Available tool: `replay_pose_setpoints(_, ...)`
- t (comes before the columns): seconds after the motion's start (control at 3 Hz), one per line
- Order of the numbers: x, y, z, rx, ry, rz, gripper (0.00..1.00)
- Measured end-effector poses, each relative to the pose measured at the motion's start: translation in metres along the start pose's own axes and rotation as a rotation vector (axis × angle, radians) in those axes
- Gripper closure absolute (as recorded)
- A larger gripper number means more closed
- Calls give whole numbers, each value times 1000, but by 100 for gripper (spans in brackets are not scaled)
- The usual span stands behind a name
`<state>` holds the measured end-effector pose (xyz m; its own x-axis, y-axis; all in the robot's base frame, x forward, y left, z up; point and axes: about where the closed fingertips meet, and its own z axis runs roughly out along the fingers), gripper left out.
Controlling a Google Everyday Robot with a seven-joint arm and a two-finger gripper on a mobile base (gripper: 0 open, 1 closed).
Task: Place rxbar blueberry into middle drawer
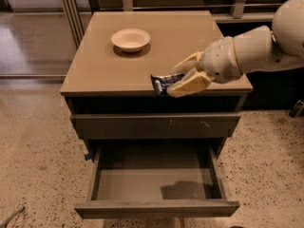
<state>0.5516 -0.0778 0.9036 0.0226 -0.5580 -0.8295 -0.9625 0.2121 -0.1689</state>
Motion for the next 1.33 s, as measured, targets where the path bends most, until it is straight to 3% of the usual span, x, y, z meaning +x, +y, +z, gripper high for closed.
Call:
replay_pose_setpoints(0.33,74,33,32,-2,-1,59,100)
replay_pose_setpoints(0.67,180,81,95,-133,62,199,100)
replay_pose_setpoints(1.0,253,112,147,-253,122,311,100)
replay_pose_setpoints(1.33,264,118,156,-274,121,330,100)
